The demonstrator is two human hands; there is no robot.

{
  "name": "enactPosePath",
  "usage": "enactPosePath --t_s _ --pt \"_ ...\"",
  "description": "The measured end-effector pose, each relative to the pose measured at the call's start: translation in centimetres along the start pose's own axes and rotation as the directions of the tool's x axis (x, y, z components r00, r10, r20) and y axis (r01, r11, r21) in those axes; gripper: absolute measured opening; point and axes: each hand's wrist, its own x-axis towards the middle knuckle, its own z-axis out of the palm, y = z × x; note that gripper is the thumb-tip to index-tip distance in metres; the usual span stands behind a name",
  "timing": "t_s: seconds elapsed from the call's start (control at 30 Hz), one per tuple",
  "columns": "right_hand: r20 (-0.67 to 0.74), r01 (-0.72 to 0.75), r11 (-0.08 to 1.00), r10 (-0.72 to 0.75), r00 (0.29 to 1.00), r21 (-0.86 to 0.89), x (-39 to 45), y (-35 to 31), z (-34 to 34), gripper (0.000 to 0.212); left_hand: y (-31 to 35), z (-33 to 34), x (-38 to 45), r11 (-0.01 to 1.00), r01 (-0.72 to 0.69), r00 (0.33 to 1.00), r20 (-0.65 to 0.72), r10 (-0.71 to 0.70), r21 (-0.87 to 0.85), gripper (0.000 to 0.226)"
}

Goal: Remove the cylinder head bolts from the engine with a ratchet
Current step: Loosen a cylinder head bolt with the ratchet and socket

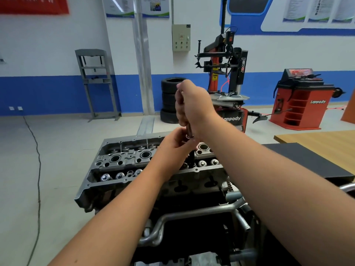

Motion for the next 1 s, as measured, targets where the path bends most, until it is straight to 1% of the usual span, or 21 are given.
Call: enactPosePath --t_s 0.03,0.07,0.1,0.13,0.17,0.2,0.27,0.33,0.4,0.43,0.5,0.53,0.57,0.63,0.73,0.83,0.87,0.9,0.93,0.97,1.0 --pt "0.113 -0.077 0.996 0.071 0.991 0.044 0.2 -0.4 -0.6 0.039 0.0 0.0 -0.1 1.0 -0.008 1.0 0.02 0.008 -0.026 0.011" --pt "0.186 -0.124 0.99 0.108 0.977 0.073 0.3 -0.6 -1.1 0.041 -0.1 0.0 -0.1 1.0 -0.022 0.999 0.03 0.023 -0.022 0.012" --pt "0.208 -0.137 0.986 0.116 0.971 0.092 0.3 -0.7 -1.6 0.042 -0.1 0.1 -0.1 0.999 -0.038 0.999 0.031 0.038 0.005 0.014" --pt "0.185 -0.139 0.984 0.117 0.976 0.112 0.2 -0.7 -1.7 0.041 -0.2 0.1 -0.1 0.998 -0.054 0.998 0.021 0.053 0.044 0.015" --pt "0.124 -0.12 0.987 0.106 0.987 0.109 0.0 -0.5 -1.6 0.039 -0.2 0.2 -0.1 0.994 -0.069 0.998 0.001 0.069 0.082 0.014" --pt "0.045 -0.08 0.995 0.077 0.996 0.067 -0.3 -0.2 -1.3 0.037 -0.3 0.2 0.0 0.991 -0.075 0.997 -0.027 0.078 0.109 0.012" --pt "-0.095 0.019 0.997 -0.025 0.995 -0.072 -0.9 0.3 -0.1 0.031 -0.3 0.1 0.2 0.994 -0.054 0.995 -0.082 0.062 0.099 0.005" --pt "-0.161 0.091 0.99 -0.108 0.981 -0.105 -1.1 0.6 0.9 0.026 -0.3 0.1 0.3 0.993 -0.035 0.993 -0.108 0.047 0.112 0.008" --pt "-0.187 0.104 0.993 -0.113 0.976 -0.058 -0.9 0.3 0.9 0.028 -0.2 0.2 0.3 0.992 -0.031 0.995 -0.095 0.043 0.123 0.011" --pt "-0.161 0.077 0.997 -0.078 0.984 -0.014 -0.7 0.0 0.6 0.03 -0.3 0.2 0.2 0.994 -0.032 0.996 -0.075 0.04 0.101 0.012" --pt "0.009 -0.039 0.996 0.039 0.999 0.076 -0.3 -0.7 -0.4 0.034 -0.3 0.1 0.0 0.999 -0.042 0.999 -0.018 0.043 0.026 0.011" --pt "0.083 -0.09 0.991 0.082 0.993 0.1 -0.2 -1.0 -0.9 0.035 -0.3 0.2 -0.1 0.999 -0.051 0.999 0.005 0.051 0.002 0.011" --pt "0.105 -0.111 0.987 0.099 0.99 0.116 -0.2 -1.1 -1.3 0.036 -0.3 0.2 -0.2 0.998 -0.062 0.998 0.013 0.062 0.001 0.012" --pt "0.023 -0.059 0.995 0.057 0.998 0.08 -0.5 -0.8 -1.2 0.034 -0.4 0.3 0.0 0.996 -0.081 0.997 -0.011 0.081 0.042 0.011" --pt "-0.132 0.08 0.989 -0.097 0.986 -0.126 -1.3 0.3 0.3 0.031 -0.4 0.3 0.2 0.989 -0.08 0.992 -0.089 0.091 0.123 0.009" --pt "-0.206 0.078 0.993 -0.093 0.974 -0.083 -1.2 0.2 0.7 0.03 -0.2 0.3 0.2 0.991 -0.05 0.994 -0.092 0.062 0.124 0.017" --pt "-0.201 0.055 0.998 -0.059 0.978 -0.027 -0.9 -0.1 0.3 0.031 -0.2 0.2 0.1 0.992 -0.05 0.996 -0.065 0.058 0.114 0.017" --pt "-0.153 0.012 0.999 -0.005 0.988 0.049 -0.7 -0.3 -0.2 0.034 -0.2 0.2 0.0 0.993 -0.058 0.998 -0.03 0.061 0.104 0.016" --pt "-0.056 -0.05 0.992 0.057 0.997 0.113 -0.6 -0.6 -0.7 0.038 -0.1 0.2 -0.1 0.994 -0.067 0.998 0.002 0.067 0.085 0.013" --pt "0.047 -0.109 0.984 0.104 0.994 0.144 -0.6 -0.9 -1.2 0.04 -0.1 0.2 -0.2 0.996 -0.07 0.997 0.021 0.069 0.057 0.013" --pt "0.116 -0.136 0.98 0.119 0.986 0.147 -0.6 -1.0 -1.5 0.041 -0.2 0.2 -0.2 0.996 -0.078 0.997 0.027 0.076 0.048 0.013"
